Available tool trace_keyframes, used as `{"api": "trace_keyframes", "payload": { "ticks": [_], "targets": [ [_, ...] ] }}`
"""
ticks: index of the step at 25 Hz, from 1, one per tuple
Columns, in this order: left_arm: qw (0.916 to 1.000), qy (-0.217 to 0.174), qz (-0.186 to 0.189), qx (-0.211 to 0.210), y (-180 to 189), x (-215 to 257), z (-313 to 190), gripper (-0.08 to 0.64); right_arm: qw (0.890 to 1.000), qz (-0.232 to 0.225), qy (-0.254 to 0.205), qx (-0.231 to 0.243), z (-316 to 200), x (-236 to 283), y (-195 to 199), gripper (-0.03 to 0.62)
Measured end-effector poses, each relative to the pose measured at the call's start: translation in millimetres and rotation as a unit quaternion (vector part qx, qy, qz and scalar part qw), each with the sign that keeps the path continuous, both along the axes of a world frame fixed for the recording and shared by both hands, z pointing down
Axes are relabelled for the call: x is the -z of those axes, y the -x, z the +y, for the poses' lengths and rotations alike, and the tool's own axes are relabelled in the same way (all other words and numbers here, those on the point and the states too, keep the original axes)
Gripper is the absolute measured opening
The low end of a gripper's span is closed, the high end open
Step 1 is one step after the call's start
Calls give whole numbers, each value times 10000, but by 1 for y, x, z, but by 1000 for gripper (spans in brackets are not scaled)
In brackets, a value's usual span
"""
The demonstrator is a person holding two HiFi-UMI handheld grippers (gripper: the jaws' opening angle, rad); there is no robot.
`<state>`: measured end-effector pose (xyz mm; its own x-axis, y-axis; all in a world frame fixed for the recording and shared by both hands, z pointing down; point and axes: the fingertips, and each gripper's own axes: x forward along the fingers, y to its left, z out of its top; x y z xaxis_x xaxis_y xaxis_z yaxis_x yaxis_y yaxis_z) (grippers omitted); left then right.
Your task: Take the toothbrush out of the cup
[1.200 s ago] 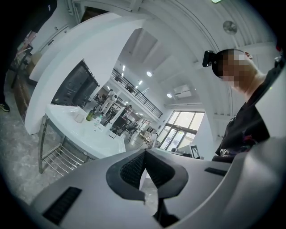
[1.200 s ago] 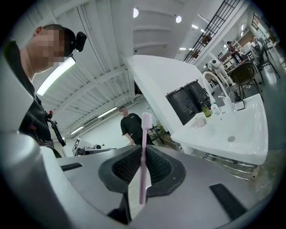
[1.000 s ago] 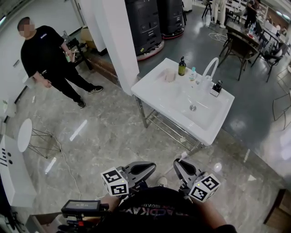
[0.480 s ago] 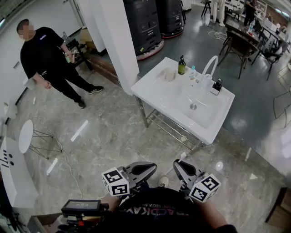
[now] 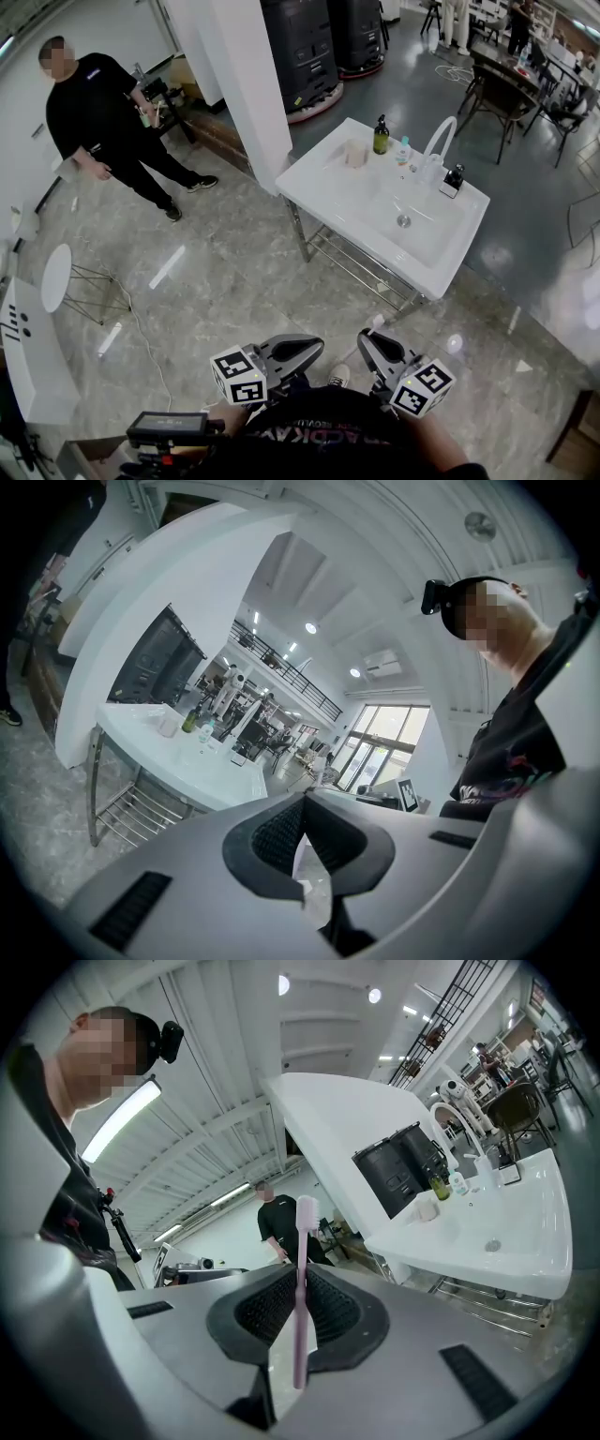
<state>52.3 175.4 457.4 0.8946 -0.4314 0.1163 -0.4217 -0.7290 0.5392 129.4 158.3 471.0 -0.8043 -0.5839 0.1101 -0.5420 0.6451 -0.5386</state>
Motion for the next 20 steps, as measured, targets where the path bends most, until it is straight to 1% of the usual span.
{"api": "trace_keyframes", "payload": {
  "ticks": [13,20],
  "targets": [
    [10000,67,-4,49,10,-3,-4,8,10000,15,56,51,-5,-3,11,41],
    [9998,114,75,119,15,0,-4,8,10000,25,38,66,-4,0,17,41]
  ]
}}
